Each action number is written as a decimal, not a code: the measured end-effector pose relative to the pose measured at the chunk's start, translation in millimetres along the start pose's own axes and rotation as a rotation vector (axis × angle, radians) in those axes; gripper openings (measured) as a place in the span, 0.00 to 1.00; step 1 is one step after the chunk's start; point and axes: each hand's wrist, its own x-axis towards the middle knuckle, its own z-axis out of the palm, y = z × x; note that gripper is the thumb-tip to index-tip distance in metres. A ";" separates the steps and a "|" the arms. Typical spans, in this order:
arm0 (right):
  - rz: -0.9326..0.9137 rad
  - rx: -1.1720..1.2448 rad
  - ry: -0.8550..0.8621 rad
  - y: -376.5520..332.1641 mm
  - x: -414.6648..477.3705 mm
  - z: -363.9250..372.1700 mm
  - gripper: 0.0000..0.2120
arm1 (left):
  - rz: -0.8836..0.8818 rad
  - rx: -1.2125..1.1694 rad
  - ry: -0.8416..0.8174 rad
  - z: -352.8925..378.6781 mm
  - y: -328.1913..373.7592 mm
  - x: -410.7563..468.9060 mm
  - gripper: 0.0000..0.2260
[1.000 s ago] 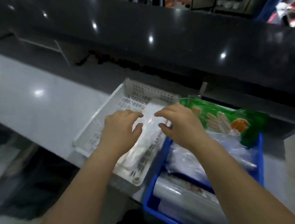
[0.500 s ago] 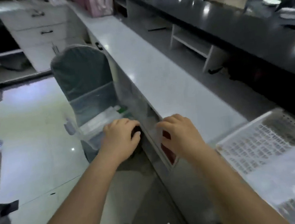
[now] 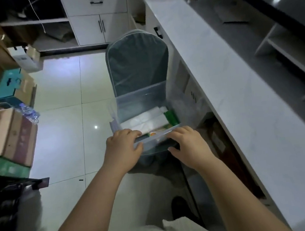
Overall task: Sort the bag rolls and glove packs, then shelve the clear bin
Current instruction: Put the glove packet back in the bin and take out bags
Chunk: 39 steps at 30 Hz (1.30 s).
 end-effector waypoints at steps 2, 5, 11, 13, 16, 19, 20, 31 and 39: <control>-0.006 0.018 -0.032 9.9 30.2 10.2 0.21 | -0.035 -0.008 -0.019 9.0 -8.5 22.6 0.15; -0.037 0.044 -0.089 32.0 82.9 28.3 0.19 | -0.091 -0.010 -0.046 25.6 -21.3 64.9 0.15; -0.100 0.076 -0.273 88.8 196.5 72.7 0.20 | -0.254 -0.002 -0.132 70.9 -43.7 159.8 0.16; -0.113 0.046 -0.356 111.0 226.7 89.3 0.21 | -0.308 -0.006 -0.214 91.6 -49.6 184.8 0.17; -0.101 0.065 -0.457 141.9 268.5 117.0 0.20 | -0.364 -0.011 -0.309 124.0 -61.7 219.7 0.20; -0.046 0.099 -0.539 165.5 301.8 145.9 0.19 | -0.402 -0.039 -0.378 156.8 -76.7 246.6 0.22; -0.009 0.122 -0.546 172.2 310.0 155.7 0.18 | -0.404 -0.045 -0.403 168.5 -83.0 253.9 0.22; 0.213 0.200 -0.539 224.9 356.5 288.1 0.18 | -0.205 0.038 -0.707 322.4 -154.9 331.1 0.29; 0.316 0.270 -0.439 245.2 371.3 339.5 0.17 | -0.349 0.065 -0.674 389.2 -175.3 360.0 0.28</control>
